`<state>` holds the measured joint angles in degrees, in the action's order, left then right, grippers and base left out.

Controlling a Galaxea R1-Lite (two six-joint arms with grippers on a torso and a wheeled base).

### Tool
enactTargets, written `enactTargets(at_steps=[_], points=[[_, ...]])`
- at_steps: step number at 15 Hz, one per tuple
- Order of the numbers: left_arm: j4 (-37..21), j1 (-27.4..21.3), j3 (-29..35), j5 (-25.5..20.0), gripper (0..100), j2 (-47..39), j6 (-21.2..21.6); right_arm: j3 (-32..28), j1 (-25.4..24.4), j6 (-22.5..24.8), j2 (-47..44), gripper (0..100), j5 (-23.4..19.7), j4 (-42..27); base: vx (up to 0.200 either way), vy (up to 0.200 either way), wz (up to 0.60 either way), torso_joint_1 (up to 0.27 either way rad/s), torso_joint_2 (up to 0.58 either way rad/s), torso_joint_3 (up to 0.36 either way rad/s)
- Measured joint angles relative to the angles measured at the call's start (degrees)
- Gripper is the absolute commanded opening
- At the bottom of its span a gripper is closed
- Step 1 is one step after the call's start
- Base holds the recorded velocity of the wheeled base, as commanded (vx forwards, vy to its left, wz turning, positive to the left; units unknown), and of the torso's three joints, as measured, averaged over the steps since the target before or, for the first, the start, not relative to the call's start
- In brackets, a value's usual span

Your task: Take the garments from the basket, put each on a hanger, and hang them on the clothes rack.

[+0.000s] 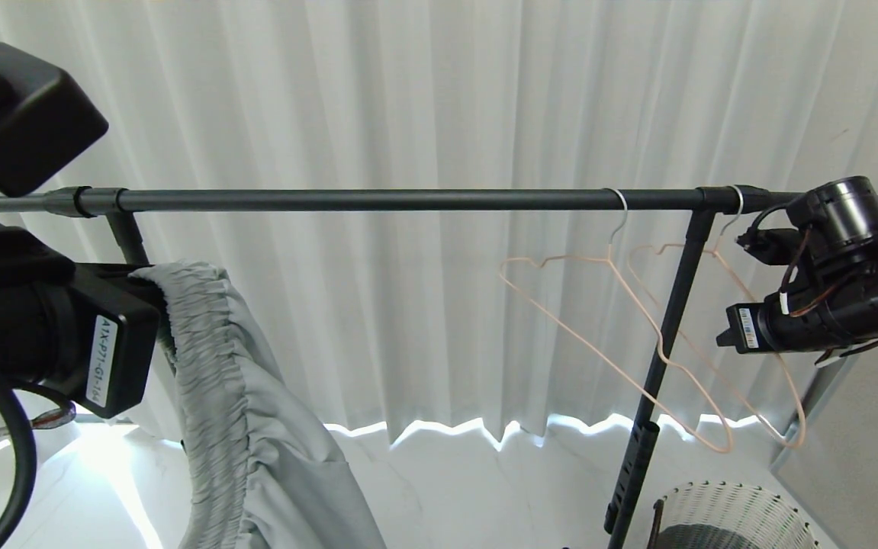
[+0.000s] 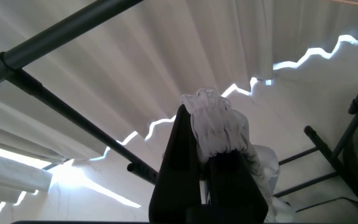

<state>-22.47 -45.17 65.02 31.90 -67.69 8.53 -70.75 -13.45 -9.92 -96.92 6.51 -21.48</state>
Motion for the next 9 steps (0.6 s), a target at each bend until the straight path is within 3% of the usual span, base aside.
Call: enactTargets(at_steps=[9], points=[[-0.05,0.00,0.00,-0.02,0,0.02,0.00,0.13,0.05,-2.30,3.21,0,0.71,0.09,0.000,0.000,0.00,0.000,0.00,0.000]])
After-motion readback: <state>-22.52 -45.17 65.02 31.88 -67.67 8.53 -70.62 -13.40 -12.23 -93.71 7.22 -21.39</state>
